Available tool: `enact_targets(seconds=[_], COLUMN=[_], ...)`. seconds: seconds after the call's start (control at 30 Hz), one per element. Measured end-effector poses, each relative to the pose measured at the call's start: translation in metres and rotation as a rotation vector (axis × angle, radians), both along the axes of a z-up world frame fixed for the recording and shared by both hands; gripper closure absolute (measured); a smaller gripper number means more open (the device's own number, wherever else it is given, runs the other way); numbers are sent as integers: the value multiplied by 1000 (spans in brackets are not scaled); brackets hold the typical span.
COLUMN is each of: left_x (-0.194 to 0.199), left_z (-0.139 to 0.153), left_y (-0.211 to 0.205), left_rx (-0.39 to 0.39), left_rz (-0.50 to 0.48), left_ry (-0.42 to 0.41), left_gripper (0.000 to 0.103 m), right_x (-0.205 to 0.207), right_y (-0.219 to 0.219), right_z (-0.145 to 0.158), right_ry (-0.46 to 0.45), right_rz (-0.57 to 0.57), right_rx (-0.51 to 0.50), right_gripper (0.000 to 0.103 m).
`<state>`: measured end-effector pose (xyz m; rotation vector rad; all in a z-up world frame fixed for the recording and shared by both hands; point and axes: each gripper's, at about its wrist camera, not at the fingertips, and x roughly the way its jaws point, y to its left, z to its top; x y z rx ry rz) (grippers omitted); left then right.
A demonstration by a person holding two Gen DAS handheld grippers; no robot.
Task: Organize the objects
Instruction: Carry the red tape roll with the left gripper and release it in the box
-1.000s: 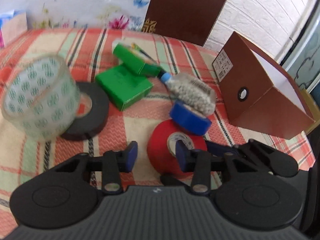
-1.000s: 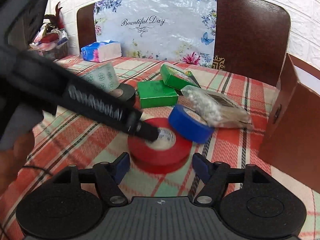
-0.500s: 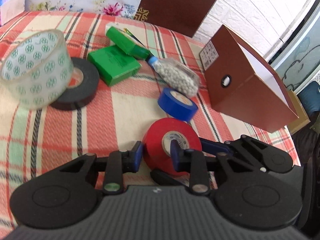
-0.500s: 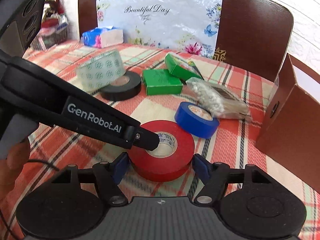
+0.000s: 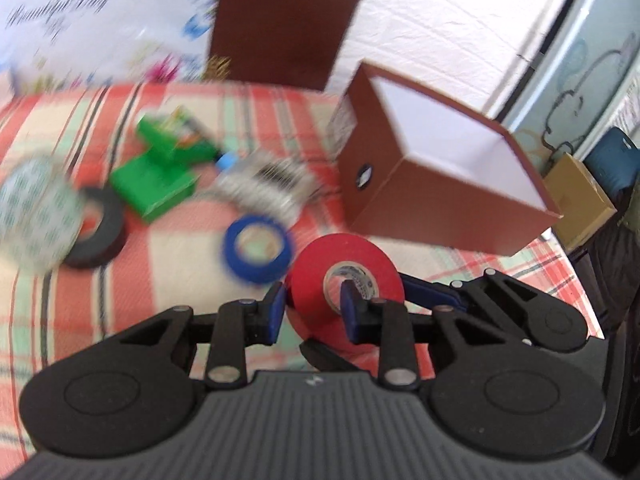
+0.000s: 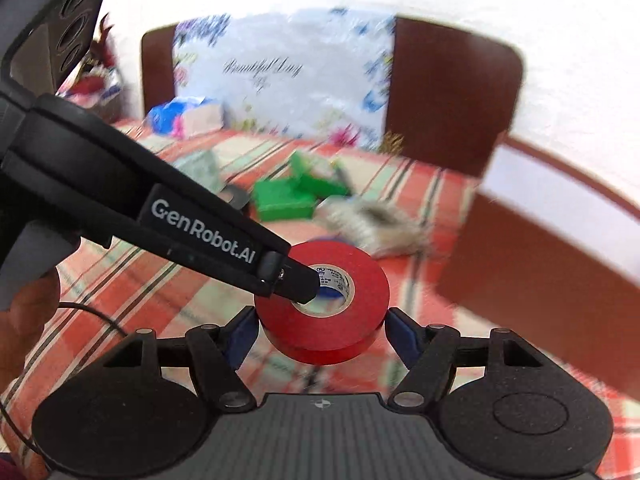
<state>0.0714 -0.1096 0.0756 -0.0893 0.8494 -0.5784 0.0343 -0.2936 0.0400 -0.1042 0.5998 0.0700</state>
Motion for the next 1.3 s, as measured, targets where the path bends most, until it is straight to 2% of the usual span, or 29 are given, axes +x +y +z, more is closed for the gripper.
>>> enact_targets(seconds=[0.2,0.33,0.57,0.73,0.87,0.93,0.97,1.0,1.1,1.17,1.3], left_x=[14,27,51,65,70,73,76,77,77,76,66], left_z=[47,62,58,45,35,32,30,29,27,28,33], left_y=[-59,-113,-203,-242,-261,-265,-263,-262,-254,-248,-235], left_rx=[-13,-10,66,99,155,192,195,201,227,236,243], left_rz=[-92,-155,-253,-302,-295,-276,-272,-265,-239,-225,-204], left_ry=[-115,-179,-224,-221,-256,-274,-264,-259,-270,-273,-305], left_gripper=[71,71,71,72,72,71,71,71,69,63,63], right_x=[3,10,25,40,52,58,57,49,42,37,22], right_y=[-50,-90,-159,-191,-200,-207,-209,-215,-218,-215,-201], right_z=[35,46,34,18,6,2,2,5,4,4,8], right_ry=[-120,-168,-175,-143,-111,-107,-106,-112,-135,-149,-170], right_rz=[-114,-209,-353,-421,-450,-466,-475,-481,-491,-492,-489], right_rx=[-27,-43,29,66,56,51,48,51,83,97,117], right_gripper=[34,34,34,34,36,53,51,45,45,45,44])
